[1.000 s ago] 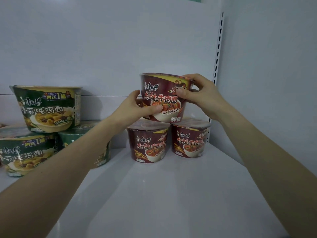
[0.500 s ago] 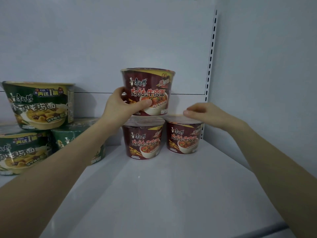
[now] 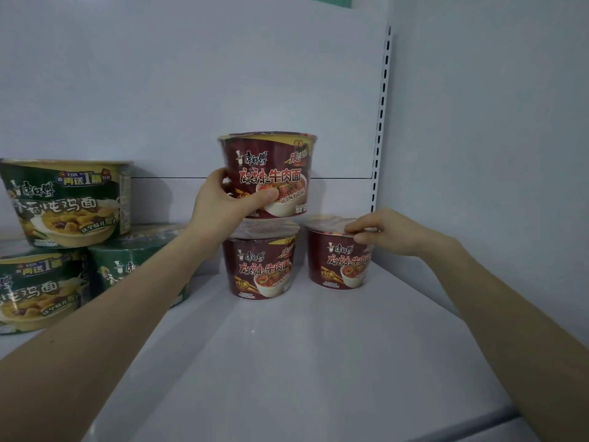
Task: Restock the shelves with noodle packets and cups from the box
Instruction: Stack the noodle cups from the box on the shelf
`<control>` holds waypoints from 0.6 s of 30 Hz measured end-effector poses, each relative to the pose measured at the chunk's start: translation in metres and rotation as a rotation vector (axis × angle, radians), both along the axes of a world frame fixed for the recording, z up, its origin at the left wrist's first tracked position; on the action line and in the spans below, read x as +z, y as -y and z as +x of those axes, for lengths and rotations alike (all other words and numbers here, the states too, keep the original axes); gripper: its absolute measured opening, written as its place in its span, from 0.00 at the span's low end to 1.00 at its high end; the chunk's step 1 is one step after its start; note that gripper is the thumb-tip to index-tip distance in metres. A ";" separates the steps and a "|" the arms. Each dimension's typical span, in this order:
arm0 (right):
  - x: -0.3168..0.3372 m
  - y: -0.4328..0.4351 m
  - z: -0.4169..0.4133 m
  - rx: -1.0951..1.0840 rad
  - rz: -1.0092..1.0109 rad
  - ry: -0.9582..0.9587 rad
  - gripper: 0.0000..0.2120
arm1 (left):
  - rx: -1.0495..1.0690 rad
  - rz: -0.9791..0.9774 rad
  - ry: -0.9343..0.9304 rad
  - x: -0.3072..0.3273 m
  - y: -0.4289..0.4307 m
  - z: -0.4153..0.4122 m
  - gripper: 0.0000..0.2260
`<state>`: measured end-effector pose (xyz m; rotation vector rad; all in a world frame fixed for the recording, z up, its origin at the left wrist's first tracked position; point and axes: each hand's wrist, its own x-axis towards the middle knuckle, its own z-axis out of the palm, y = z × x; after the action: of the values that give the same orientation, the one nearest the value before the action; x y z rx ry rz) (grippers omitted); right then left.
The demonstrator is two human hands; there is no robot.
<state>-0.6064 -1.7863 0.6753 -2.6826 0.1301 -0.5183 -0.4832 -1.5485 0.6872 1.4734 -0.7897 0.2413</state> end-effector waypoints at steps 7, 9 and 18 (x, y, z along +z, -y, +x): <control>-0.006 0.003 0.004 0.037 0.144 0.058 0.15 | 0.003 -0.016 0.002 0.003 0.002 -0.001 0.24; -0.008 0.003 0.006 0.048 0.169 0.068 0.15 | 0.006 -0.025 -0.003 0.003 0.002 -0.001 0.24; -0.017 -0.001 0.019 0.017 0.228 0.164 0.12 | 0.009 -0.054 -0.004 0.002 0.008 -0.003 0.23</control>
<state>-0.5873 -1.7849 0.6584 -2.4076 0.1118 -0.6722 -0.4862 -1.5568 0.6890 1.4266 -0.7680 0.2644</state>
